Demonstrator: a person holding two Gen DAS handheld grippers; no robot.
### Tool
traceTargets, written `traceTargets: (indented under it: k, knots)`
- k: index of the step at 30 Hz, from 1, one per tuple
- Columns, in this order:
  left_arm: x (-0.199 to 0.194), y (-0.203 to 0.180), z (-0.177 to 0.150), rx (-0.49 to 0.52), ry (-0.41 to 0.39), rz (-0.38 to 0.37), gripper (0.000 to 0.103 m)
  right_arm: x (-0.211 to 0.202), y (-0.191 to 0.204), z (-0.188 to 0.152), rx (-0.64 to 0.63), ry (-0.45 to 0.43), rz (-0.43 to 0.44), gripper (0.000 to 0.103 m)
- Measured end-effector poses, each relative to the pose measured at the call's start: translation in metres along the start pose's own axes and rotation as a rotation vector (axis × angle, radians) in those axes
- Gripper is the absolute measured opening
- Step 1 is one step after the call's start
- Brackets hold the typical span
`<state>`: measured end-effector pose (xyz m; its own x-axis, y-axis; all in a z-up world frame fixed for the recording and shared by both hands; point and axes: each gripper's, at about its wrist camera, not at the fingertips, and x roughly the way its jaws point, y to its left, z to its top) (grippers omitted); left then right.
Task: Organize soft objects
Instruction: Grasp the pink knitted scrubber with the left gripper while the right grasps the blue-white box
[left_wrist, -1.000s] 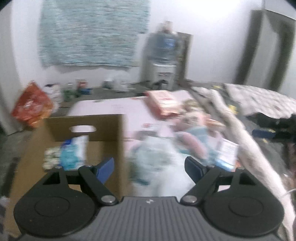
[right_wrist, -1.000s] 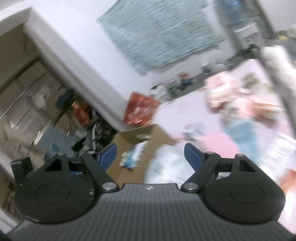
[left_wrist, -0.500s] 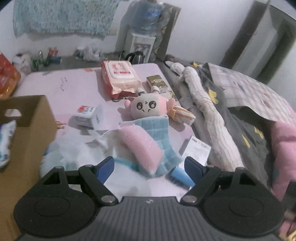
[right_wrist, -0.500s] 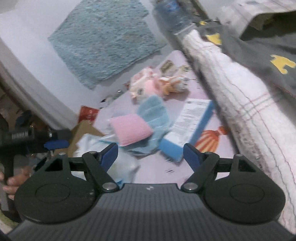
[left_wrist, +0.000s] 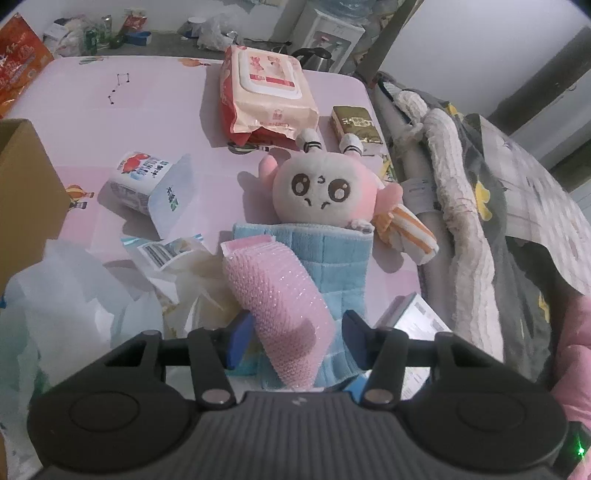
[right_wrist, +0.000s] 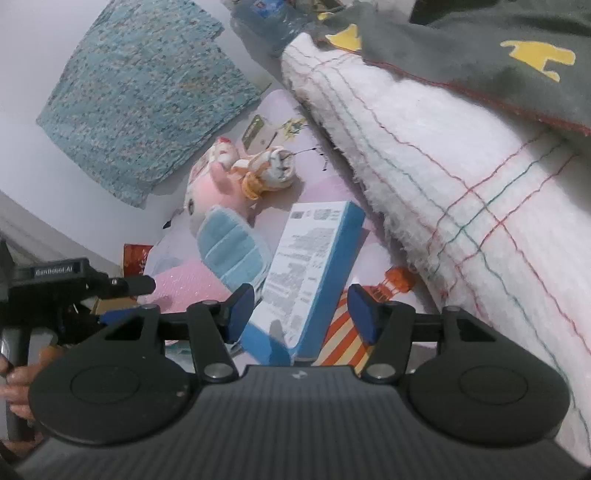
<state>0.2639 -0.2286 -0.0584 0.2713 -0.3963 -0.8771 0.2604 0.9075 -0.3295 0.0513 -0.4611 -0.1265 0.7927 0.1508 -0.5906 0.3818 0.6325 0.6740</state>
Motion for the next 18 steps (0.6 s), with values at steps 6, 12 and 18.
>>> traceTargets:
  k: [6, 12, 18]
  knots:
    - [0.011, 0.002, 0.004, -0.037, 0.015, 0.006, 0.065, 0.019, -0.002, 0.003, 0.033, -0.014, 0.013, 0.055]
    - [0.015, -0.002, 0.002, -0.022, -0.009, 0.045, 0.053, 0.031, 0.009, 0.004, 0.002, -0.017, -0.003, 0.039]
    - [0.009, 0.001, 0.001, -0.011, -0.045, 0.068, 0.031, 0.041, 0.007, 0.003, 0.029, -0.014, 0.029, 0.007]
